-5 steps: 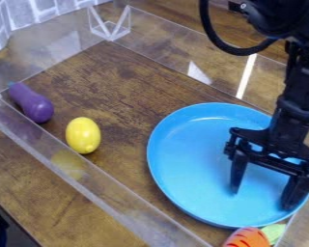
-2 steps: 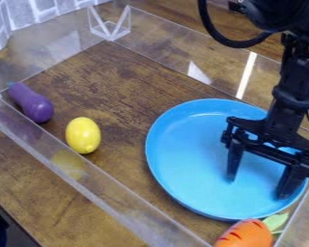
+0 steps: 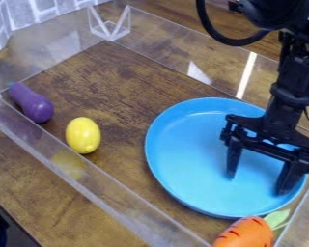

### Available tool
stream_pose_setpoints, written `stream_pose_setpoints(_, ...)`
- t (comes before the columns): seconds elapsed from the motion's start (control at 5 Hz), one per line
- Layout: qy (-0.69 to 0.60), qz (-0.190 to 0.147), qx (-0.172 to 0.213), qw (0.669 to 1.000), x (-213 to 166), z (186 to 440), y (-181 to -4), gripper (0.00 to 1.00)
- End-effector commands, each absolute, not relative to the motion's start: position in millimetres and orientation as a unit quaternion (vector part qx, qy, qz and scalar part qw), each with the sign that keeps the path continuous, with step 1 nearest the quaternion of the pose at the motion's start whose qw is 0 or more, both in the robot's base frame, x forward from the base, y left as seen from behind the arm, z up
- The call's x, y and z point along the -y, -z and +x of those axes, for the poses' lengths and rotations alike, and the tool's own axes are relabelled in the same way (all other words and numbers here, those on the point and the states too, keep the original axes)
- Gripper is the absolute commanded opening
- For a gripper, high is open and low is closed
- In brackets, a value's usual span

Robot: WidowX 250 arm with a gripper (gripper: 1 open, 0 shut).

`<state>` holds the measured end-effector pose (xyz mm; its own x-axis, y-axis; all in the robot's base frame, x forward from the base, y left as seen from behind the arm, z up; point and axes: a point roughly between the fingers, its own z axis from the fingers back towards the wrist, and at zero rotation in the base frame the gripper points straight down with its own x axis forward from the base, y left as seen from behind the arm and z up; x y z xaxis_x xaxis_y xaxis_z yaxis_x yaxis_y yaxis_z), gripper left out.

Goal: Move the carrot to the right side

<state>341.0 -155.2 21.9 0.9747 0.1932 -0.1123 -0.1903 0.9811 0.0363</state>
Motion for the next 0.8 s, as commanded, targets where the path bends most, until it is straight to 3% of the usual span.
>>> stream_pose_setpoints(0.0, -0.11, 0.008, -0.047, 0.993, 159.2, 342.9, -19.2, 1.0)
stream_pose_setpoints(0.6, -0.047, 0.012, -0.048, 0.998, 168.0, 363.7, -12.6, 1.0)
